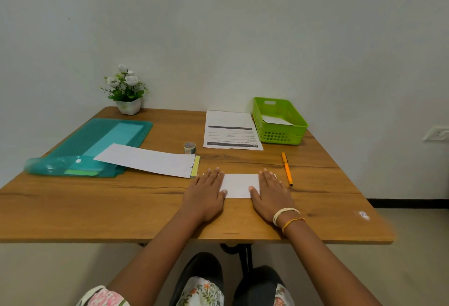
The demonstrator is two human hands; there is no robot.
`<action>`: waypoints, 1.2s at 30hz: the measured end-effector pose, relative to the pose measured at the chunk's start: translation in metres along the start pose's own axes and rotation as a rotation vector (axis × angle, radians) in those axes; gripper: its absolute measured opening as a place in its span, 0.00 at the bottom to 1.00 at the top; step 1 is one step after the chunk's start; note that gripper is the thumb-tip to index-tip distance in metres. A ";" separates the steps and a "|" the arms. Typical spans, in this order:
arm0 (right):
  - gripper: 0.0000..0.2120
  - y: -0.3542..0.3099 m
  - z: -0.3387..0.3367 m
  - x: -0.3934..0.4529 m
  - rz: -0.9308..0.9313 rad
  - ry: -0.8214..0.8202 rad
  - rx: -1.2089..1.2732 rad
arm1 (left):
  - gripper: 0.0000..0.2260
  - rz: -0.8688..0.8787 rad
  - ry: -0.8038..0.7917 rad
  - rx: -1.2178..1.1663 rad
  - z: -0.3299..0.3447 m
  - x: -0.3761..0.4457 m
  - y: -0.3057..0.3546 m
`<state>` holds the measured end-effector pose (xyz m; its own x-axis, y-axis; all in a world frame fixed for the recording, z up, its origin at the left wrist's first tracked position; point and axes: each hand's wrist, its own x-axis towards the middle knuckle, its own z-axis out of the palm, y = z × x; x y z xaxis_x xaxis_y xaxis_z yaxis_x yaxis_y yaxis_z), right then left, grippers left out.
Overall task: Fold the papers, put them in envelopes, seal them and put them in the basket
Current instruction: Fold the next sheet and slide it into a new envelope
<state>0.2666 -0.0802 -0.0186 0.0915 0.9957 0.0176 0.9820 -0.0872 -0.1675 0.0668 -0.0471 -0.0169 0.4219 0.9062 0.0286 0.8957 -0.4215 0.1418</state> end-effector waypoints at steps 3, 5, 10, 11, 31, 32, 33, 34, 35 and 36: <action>0.32 -0.003 0.000 -0.004 0.031 0.016 0.008 | 0.26 -0.022 0.051 -0.033 0.001 -0.004 0.002; 0.32 -0.007 -0.002 -0.008 0.075 0.056 -0.013 | 0.26 -0.031 0.109 -0.089 0.000 -0.008 0.001; 0.30 -0.021 -0.026 -0.007 0.107 0.129 -0.054 | 0.21 0.004 0.208 -0.211 -0.005 -0.012 0.002; 0.30 -0.023 -0.031 -0.003 0.090 0.092 -0.047 | 0.20 0.006 0.209 -0.229 -0.004 -0.011 0.003; 0.19 -0.038 -0.046 0.034 0.169 -0.156 0.371 | 0.28 -0.392 0.290 -0.148 -0.016 0.001 -0.058; 0.18 -0.042 -0.047 0.035 0.168 -0.162 0.350 | 0.27 -0.382 0.318 -0.170 -0.018 -0.002 -0.057; 0.17 -0.045 -0.049 0.035 0.170 -0.162 0.328 | 0.25 -0.376 0.340 -0.196 -0.019 -0.005 -0.057; 0.17 -0.049 -0.051 0.035 0.184 -0.166 0.312 | 0.24 -0.374 0.363 -0.221 -0.021 -0.008 -0.056; 0.18 -0.051 -0.050 0.037 0.197 -0.156 0.276 | 0.22 -0.372 0.389 -0.244 -0.023 -0.010 -0.054; 0.20 -0.054 -0.049 0.038 0.206 -0.118 0.202 | 0.19 -0.365 0.415 -0.263 -0.024 -0.011 -0.052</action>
<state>0.2249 -0.0393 0.0392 0.2541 0.9556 -0.1494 0.8910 -0.2914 -0.3483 0.0121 -0.0346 -0.0010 -0.0434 0.9504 0.3079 0.8853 -0.1062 0.4528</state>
